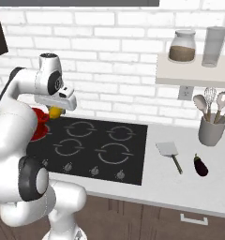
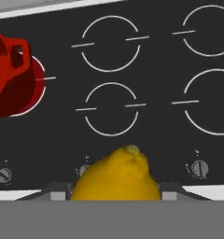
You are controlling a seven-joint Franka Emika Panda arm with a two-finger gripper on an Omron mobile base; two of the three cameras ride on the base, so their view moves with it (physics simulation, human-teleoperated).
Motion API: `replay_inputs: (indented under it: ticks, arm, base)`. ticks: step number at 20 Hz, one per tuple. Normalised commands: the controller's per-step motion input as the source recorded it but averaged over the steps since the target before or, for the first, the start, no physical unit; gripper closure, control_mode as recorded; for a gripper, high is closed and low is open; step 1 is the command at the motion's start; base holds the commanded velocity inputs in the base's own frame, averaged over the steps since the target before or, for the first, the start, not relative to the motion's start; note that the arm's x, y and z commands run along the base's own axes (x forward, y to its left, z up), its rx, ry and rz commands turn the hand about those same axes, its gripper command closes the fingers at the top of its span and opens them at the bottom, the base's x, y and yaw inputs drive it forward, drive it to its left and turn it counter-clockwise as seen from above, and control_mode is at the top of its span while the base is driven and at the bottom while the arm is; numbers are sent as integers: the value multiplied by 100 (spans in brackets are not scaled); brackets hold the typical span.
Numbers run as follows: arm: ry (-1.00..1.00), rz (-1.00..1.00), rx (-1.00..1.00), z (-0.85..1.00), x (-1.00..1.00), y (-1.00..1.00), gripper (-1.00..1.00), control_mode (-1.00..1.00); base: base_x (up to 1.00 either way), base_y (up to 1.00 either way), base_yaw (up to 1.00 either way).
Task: Put the lemon and eggplant in the pot. Retrieve the spatula and lightly stir the vegetables in the pot.
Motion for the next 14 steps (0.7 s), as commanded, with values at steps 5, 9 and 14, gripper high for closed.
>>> replay_inputs:
  ticks: [5, 9, 14]
  arm:
    - [0, 19, 0, 0, 35, 100, 100, -100]
    - [0, 19, 0, 0, 37, 100, 100, -100]
    - [0, 17, 0, 0, 44, 100, 100, -100]
  base:
    - [0, 0, 0]
    - [0, 0, 0]
    - [0, 0, 0]
